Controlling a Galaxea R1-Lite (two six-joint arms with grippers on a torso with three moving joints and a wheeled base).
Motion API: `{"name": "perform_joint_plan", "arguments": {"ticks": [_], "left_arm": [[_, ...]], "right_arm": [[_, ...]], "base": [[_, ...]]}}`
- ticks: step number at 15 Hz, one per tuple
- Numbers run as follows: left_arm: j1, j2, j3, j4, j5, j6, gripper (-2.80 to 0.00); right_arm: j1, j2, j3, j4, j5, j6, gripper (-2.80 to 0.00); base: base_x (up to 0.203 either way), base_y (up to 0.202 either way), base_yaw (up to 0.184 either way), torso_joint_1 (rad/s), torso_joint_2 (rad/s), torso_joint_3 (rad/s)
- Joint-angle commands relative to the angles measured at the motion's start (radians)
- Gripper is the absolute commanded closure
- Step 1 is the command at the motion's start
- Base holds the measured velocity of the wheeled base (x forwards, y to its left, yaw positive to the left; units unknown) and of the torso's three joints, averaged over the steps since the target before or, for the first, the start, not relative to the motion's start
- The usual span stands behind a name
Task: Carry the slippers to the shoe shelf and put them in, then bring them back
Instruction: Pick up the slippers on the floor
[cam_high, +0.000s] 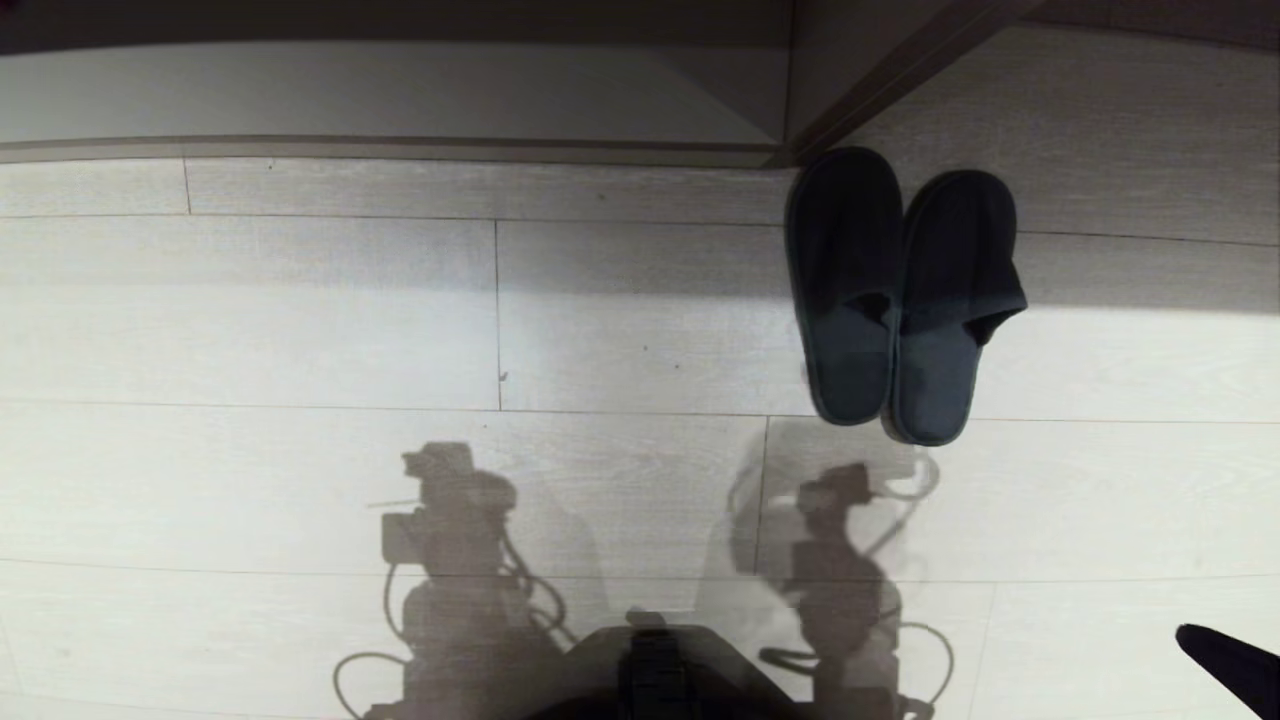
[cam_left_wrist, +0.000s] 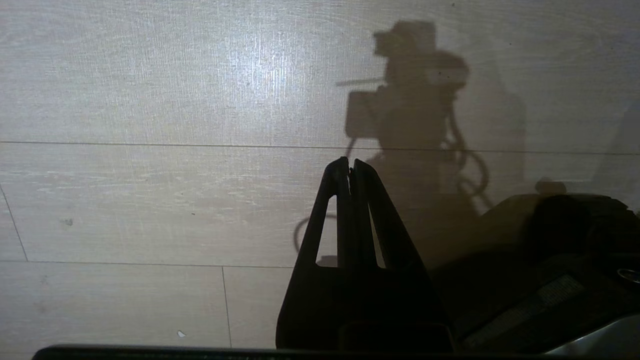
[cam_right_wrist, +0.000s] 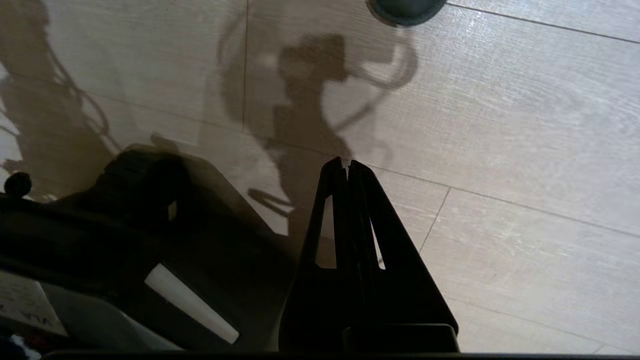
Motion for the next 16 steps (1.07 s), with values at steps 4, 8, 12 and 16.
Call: {"name": "perform_joint_plan", "arguments": {"ticks": [4, 8, 12, 16], "left_arm": [[0.0, 0.001, 0.008, 0.001, 0.001, 0.004, 0.0], [0.0, 0.001, 0.008, 0.001, 0.001, 0.004, 0.0], [0.0, 0.001, 0.008, 0.001, 0.001, 0.004, 0.0], [0.001, 0.001, 0.008, 0.001, 0.001, 0.004, 0.0]], "right_arm": [[0.007, 0.564, -0.079, -0.288, 0.036, -0.068, 0.0], [0.038, 0.777, -0.103, -0.531, 0.04, -0.077, -2.8], [0.092, 0.872, -0.155, -0.729, 0.029, -0.066, -2.8], [0.097, 0.934, -0.237, -0.759, -0.124, -0.096, -2.8]], "base": [[0.0, 0.0, 0.0, 0.0, 0.0, 0.0], [0.0, 0.0, 0.0, 0.0, 0.0, 0.0], [0.0, 0.0, 0.0, 0.0, 0.0, 0.0], [0.0, 0.0, 0.0, 0.0, 0.0, 0.0]]}}
